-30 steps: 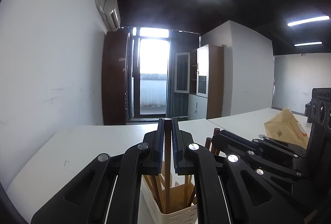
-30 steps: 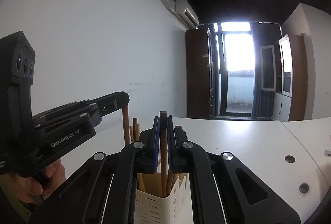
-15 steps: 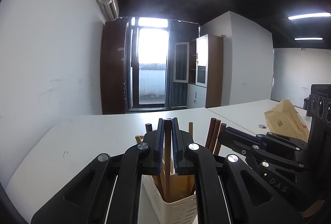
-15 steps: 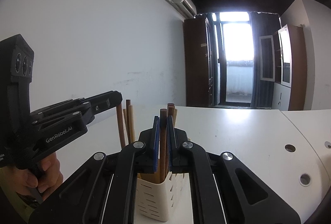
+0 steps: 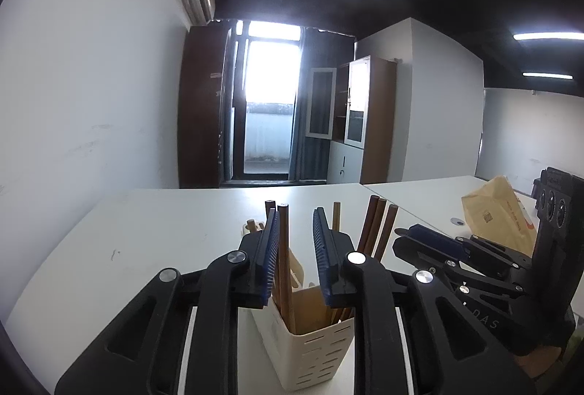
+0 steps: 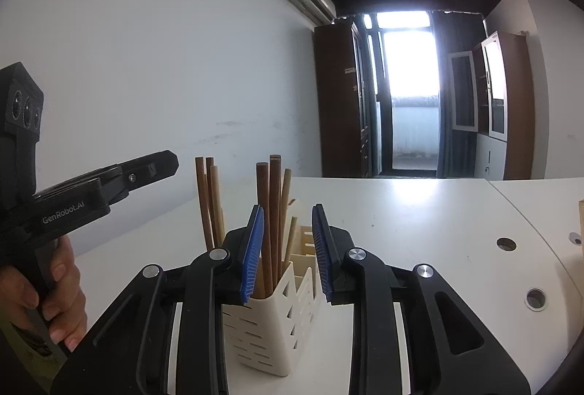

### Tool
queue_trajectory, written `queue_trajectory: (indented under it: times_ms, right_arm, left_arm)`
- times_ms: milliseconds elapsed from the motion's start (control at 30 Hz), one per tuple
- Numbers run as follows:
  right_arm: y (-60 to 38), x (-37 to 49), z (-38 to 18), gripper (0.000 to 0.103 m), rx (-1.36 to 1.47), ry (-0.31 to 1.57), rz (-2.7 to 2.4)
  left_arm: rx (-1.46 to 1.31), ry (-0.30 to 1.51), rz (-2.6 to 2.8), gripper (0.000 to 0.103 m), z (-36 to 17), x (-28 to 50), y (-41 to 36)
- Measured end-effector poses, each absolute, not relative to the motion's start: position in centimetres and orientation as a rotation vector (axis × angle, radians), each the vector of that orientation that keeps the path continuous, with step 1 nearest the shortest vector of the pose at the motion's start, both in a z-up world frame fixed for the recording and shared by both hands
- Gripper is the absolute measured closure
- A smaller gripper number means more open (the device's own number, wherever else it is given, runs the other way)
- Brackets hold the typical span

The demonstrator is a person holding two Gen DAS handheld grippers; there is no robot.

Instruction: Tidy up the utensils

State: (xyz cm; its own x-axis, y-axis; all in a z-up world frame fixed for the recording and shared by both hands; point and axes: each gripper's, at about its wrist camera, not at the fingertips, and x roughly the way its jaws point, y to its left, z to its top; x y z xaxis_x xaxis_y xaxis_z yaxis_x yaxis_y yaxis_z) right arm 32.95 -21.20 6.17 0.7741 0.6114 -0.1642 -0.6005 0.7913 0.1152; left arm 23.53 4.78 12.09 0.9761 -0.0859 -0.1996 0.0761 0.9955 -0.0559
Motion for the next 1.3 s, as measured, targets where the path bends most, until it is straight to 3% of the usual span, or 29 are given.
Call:
queue_trajectory:
  times_ms: [167, 267, 367, 633, 1067, 1300]
  right_arm:
    - [-21.8, 32.8, 5.5, 0.07, 0.062, 0.213, 0.654]
    - [-22.1, 32.3, 5.1, 0.066, 0.066, 0.223, 0.649]
    - [-22.6, 31.5, 4.6, 0.063, 0.054, 0.227, 0.648]
    - [-22.9, 29.7, 3.1, 0.052, -0.009, 0.271, 0.638]
    - [-24.7, 26.3, 1.2, 0.043, -0.014, 0.284, 0.648]
    - [-25.2, 24.6, -0.3, 0.035, -0.025, 0.316, 0.652]
  left_arm:
    - [-0.03, 0.238, -0.075, 0.084, 11.2, 22.5, 4.5]
    - [-0.016, 0.275, -0.081, 0.078, 10.8, 22.1, 4.2]
    - [-0.045, 0.297, -0.083, 0.06, 10.1, 21.4, 4.6]
    - [-0.039, 0.372, -0.08, 0.051, 7.6, 19.7, 4.3]
    - [-0.036, 0.394, -0.046, 0.028, 5.8, 16.6, 4.0]
    - [-0.034, 0.407, -0.038, 0.022, 5.1, 14.6, 3.9]
